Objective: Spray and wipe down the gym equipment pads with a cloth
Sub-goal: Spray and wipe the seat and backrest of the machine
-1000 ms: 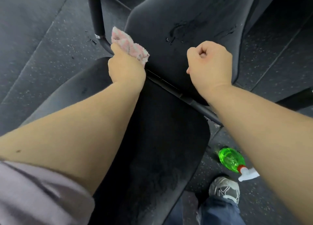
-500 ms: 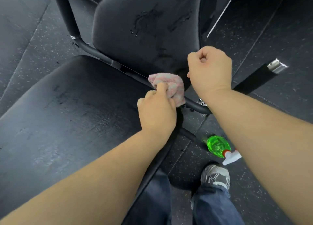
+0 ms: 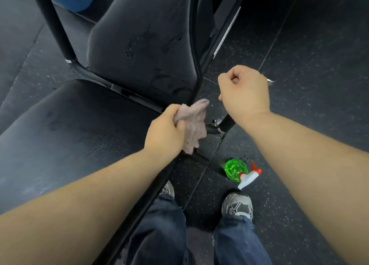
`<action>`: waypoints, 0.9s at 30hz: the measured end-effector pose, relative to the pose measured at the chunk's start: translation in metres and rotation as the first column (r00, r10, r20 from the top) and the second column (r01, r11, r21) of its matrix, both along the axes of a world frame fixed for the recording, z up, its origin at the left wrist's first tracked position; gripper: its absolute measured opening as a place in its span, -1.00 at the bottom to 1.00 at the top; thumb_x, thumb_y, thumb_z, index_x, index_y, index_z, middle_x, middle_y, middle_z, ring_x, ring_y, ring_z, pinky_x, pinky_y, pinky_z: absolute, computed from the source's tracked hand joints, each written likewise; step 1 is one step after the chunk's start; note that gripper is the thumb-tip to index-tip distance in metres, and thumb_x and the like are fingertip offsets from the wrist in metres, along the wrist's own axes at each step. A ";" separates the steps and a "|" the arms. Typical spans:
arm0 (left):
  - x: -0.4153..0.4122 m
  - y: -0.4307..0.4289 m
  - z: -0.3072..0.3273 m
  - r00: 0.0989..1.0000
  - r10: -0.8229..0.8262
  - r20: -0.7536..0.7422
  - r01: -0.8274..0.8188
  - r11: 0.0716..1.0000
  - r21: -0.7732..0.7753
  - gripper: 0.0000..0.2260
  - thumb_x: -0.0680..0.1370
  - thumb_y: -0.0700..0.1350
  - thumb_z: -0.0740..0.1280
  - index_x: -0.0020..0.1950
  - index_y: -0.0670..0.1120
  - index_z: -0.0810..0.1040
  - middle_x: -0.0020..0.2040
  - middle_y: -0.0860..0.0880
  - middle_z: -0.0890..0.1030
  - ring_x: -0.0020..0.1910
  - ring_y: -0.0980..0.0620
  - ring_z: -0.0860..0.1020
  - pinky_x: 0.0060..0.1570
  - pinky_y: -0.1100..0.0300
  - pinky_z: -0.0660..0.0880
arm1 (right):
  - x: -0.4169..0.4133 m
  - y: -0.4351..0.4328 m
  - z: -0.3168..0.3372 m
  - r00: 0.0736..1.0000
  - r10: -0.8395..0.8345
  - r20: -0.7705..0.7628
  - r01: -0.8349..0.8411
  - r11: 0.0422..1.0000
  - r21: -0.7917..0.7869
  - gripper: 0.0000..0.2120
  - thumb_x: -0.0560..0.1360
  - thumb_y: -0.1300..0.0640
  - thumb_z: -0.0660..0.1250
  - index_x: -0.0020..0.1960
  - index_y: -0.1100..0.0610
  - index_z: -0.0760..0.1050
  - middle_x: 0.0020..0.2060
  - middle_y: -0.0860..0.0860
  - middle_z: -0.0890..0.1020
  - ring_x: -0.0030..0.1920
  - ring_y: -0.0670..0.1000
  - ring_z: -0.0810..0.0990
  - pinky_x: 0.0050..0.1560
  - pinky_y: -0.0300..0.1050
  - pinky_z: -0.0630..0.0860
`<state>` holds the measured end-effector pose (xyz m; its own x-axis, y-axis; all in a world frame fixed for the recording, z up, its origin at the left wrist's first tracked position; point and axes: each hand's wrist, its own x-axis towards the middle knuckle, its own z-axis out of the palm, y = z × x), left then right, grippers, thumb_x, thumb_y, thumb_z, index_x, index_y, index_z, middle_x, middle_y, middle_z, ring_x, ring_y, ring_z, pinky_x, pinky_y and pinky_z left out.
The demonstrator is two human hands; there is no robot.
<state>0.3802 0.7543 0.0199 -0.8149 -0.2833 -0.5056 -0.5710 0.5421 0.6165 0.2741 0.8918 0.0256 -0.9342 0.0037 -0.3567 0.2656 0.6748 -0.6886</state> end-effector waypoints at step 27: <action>-0.016 -0.114 -0.005 0.993 0.079 -0.089 -0.069 0.991 0.113 -0.67 0.62 -0.18 0.20 0.29 0.17 0.52 0.03 0.07 0.65 -0.05 0.14 0.59 0.00 0.19 0.55 | 0.027 -0.130 -0.025 0.986 -0.011 0.167 0.022 0.997 -0.068 -0.77 0.47 0.05 0.19 -0.21 0.15 0.54 -0.30 0.11 0.66 -0.22 0.17 0.63 -0.13 0.08 0.60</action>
<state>0.3647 0.6399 0.0150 -0.8387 -0.2913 -0.4600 -0.5443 0.4268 0.7222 0.3010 0.7617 0.0010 -0.8619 -0.0117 -0.5069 0.3909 0.6215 -0.6789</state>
